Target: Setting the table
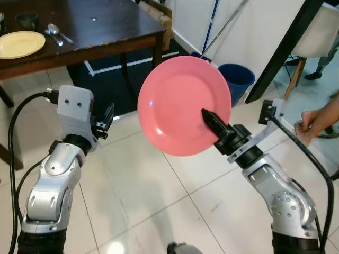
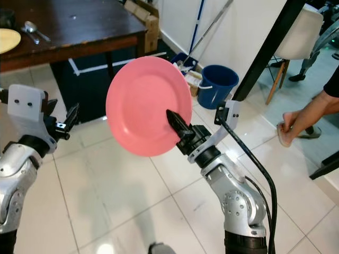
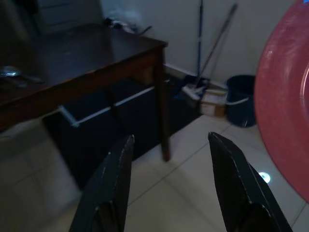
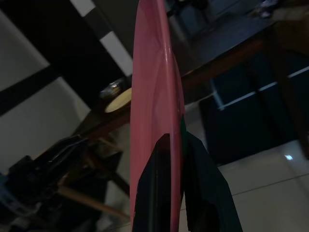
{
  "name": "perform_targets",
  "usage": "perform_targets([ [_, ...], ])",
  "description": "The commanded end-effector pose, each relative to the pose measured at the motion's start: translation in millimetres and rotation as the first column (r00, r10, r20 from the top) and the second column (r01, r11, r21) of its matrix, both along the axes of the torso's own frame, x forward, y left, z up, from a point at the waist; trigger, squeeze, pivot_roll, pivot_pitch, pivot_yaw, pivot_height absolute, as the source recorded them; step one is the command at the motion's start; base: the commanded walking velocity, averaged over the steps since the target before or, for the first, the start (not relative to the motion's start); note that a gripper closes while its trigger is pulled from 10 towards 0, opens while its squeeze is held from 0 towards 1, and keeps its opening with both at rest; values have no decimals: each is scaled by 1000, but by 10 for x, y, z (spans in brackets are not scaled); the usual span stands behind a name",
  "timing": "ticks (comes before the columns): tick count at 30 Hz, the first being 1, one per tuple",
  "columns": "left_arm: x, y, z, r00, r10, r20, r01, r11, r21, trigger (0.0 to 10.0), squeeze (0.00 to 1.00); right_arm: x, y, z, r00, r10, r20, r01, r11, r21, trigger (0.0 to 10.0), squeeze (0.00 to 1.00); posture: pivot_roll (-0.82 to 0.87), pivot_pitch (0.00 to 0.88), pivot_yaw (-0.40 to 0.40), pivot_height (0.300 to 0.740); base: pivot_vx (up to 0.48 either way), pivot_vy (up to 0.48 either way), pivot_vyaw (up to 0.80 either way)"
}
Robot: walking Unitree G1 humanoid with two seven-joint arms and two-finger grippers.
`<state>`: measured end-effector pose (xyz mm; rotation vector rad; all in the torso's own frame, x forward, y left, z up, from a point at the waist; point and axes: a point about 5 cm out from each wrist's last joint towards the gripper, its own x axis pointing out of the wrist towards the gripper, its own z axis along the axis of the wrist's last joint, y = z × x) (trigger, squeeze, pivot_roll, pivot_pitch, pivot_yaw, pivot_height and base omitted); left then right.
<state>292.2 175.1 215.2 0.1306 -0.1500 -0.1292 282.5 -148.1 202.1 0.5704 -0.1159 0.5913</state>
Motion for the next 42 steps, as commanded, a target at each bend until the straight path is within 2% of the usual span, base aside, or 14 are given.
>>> perform_targets([
  [1,2,25,-52,1000,9,-18,-9,1000,5,10000,0,-11,-13,42,1000,-1,23,1,1000,8,10000,0,-76,59,14,740,480,0,0],
  [9,23,17,-42,1000,12,-6,-12,1000,7,10000,0,-13,-90,55,996,57,66,-50,993,-104,10000,0,-85,69,17,740,414,0,0],
  [10,28,14,-43,1000,13,-3,-13,1000,9,10000,0,65,-175,87,995,53,86,-40,988,-147,10000,0,-85,68,17,740,386,0,0],
  [16,26,15,-18,999,23,23,-23,999,30,10000,0,234,-252,35,998,18,66,-4,978,-210,10000,0,-76,68,10,740,379,0,0],
  [23,7,11,-16,999,30,31,-31,999,30,10000,0,310,-271,23,998,12,66,2,977,-212,10000,0,-74,70,2,740,369,0,0],
  [25,9,-16,-20,999,25,32,-26,999,28,10000,0,325,-263,37,996,46,75,-29,975,-220,10000,0,-78,70,3,740,364,0,0],
  [35,26,-16,3,998,30,53,-33,999,43,10000,0,389,-235,28,993,84,82,-63,971,-229,10000,0,-68,66,-3,740,360,0,0],
  [42,26,-16,-6,998,30,50,-32,999,44,10000,0,386,-239,17,993,81,85,-60,973,-222,10000,0,-70,66,3,740,358,0,0],
])
